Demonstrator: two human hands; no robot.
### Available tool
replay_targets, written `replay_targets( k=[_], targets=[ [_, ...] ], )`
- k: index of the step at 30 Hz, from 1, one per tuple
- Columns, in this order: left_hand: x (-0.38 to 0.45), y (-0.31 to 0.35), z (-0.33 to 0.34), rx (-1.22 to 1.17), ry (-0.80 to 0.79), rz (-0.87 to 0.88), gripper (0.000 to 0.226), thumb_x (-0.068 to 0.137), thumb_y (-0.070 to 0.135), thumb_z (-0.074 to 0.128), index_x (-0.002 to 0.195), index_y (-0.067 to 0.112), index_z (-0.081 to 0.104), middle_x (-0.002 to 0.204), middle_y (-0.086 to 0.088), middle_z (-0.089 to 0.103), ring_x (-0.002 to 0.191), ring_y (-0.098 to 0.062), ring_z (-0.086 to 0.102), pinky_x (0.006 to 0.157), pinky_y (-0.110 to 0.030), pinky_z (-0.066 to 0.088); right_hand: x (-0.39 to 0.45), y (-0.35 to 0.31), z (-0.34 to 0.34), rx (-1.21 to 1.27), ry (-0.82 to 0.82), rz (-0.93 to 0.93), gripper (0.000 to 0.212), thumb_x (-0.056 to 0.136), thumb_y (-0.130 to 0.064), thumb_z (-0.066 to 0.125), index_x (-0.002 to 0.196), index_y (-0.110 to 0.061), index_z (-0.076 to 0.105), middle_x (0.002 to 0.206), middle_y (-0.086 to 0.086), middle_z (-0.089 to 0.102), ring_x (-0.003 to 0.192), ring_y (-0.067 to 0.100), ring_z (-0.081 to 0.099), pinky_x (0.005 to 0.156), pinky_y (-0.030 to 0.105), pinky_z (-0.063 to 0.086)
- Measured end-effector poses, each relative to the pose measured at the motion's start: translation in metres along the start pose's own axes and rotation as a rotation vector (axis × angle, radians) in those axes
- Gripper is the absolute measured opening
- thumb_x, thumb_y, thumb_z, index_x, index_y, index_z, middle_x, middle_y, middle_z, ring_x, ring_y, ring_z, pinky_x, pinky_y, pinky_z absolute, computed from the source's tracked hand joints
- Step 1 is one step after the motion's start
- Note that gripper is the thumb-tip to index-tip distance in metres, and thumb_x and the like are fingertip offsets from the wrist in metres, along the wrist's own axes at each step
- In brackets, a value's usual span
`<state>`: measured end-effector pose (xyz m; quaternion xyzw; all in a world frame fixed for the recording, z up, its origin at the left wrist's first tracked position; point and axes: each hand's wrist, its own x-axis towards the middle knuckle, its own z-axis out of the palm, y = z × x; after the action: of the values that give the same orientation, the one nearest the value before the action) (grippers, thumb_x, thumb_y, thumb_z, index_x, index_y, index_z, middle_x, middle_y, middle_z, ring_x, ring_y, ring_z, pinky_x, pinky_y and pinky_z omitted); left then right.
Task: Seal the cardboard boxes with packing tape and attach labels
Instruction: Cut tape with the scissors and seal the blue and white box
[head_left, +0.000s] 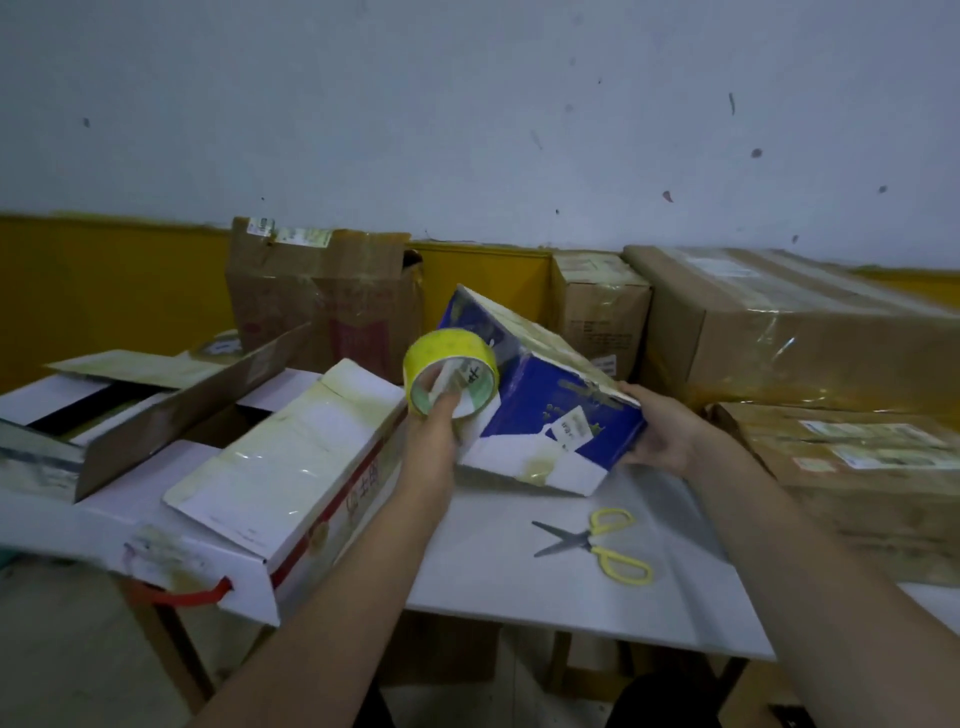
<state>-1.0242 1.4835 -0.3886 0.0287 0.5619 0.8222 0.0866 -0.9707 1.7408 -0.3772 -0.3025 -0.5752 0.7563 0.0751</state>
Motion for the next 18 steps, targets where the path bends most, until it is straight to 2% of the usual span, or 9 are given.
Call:
replay_targets(
  k=[2,4,5,8,10,11,14,16,18],
  targets=[
    [0.002,0.021,0.017,0.036,0.027,0.107,0.035,0.088,0.028,0.063,0.123,0.020,0.067,0.118,-0.009,0.072,0.108,-0.029,0.069,0.094,-0.047,0.056,-0.005,0.001,0.011,-0.079,0.045,-0.069,0.029,0.102,-0.033,0.053,0.124,-0.018,0.065,0.110,0.012,0.074,0.095,0.026,0.072,0.084,0.045,0.059],
    [0.005,0.040,0.030,0.144,0.028,0.262,0.031,0.093,0.018,0.056,0.123,0.019,0.064,0.120,-0.007,0.069,0.109,-0.022,0.066,0.090,-0.034,0.054,-0.009,-0.002,0.023,-0.277,0.115,-0.185,0.027,0.104,-0.028,0.051,0.122,-0.017,0.067,0.114,0.010,0.072,0.084,0.020,0.069,0.069,0.033,0.058],
    [0.007,0.049,0.036,0.203,0.021,0.331,0.028,0.094,0.015,0.053,0.118,0.020,0.065,0.122,-0.008,0.066,0.109,-0.021,0.065,0.089,-0.030,0.053,-0.013,-0.004,0.029,-0.369,0.124,-0.232,0.029,0.104,-0.032,0.050,0.119,-0.016,0.068,0.116,0.009,0.071,0.085,0.017,0.068,0.069,0.031,0.055],
    [0.018,0.068,0.048,0.493,0.001,0.399,0.019,0.090,0.020,0.047,0.095,0.025,0.064,0.126,-0.017,0.058,0.111,-0.030,0.060,0.096,-0.040,0.049,-0.024,-0.012,0.049,-0.294,-0.106,-0.181,0.056,0.096,-0.066,0.039,0.118,-0.023,0.067,0.119,0.002,0.072,0.105,0.019,0.067,0.093,0.039,0.051],
    [0.027,0.075,0.055,0.731,-0.035,0.384,0.030,0.084,0.028,0.038,0.093,0.020,0.066,0.126,-0.024,0.055,0.115,-0.042,0.054,0.101,-0.050,0.046,-0.030,-0.023,0.061,-0.256,-0.279,-0.133,0.069,0.087,-0.081,0.027,0.123,-0.035,0.064,0.118,-0.002,0.072,0.111,0.021,0.066,0.094,0.045,0.051],
    [0.030,0.075,0.060,0.836,-0.047,0.382,0.035,0.082,0.030,0.034,0.092,0.017,0.066,0.122,-0.025,0.055,0.114,-0.045,0.053,0.100,-0.053,0.045,-0.034,-0.030,0.067,-0.276,-0.294,-0.139,0.071,0.086,-0.084,0.027,0.123,-0.036,0.063,0.116,-0.002,0.073,0.110,0.022,0.067,0.091,0.047,0.052],
    [0.029,0.074,0.075,0.940,-0.053,0.385,0.025,0.095,0.017,0.039,0.091,0.008,0.062,0.114,-0.023,0.059,0.109,-0.041,0.054,0.090,-0.044,0.045,-0.038,-0.047,0.074,-0.289,-0.156,-0.163,0.059,0.091,-0.073,0.044,0.116,-0.024,0.067,0.110,0.005,0.074,0.100,0.026,0.070,0.091,0.054,0.054],
    [0.029,0.072,0.081,0.920,-0.076,0.377,0.023,0.097,0.014,0.040,0.089,0.009,0.062,0.120,-0.023,0.059,0.118,-0.040,0.051,0.100,-0.048,0.043,-0.033,-0.052,0.073,-0.334,-0.080,-0.185,0.045,0.098,-0.059,0.046,0.106,-0.018,0.065,0.108,0.009,0.073,0.094,0.027,0.069,0.091,0.055,0.054],
    [0.030,0.077,0.082,0.919,-0.114,0.338,0.025,0.090,0.021,0.039,0.096,0.012,0.062,0.126,-0.021,0.059,0.123,-0.039,0.051,0.109,-0.055,0.038,-0.030,-0.055,0.072,-0.372,-0.051,-0.195,0.038,0.101,-0.051,0.046,0.098,-0.016,0.062,0.100,0.009,0.071,0.089,0.027,0.068,0.089,0.054,0.055]
  ],
)
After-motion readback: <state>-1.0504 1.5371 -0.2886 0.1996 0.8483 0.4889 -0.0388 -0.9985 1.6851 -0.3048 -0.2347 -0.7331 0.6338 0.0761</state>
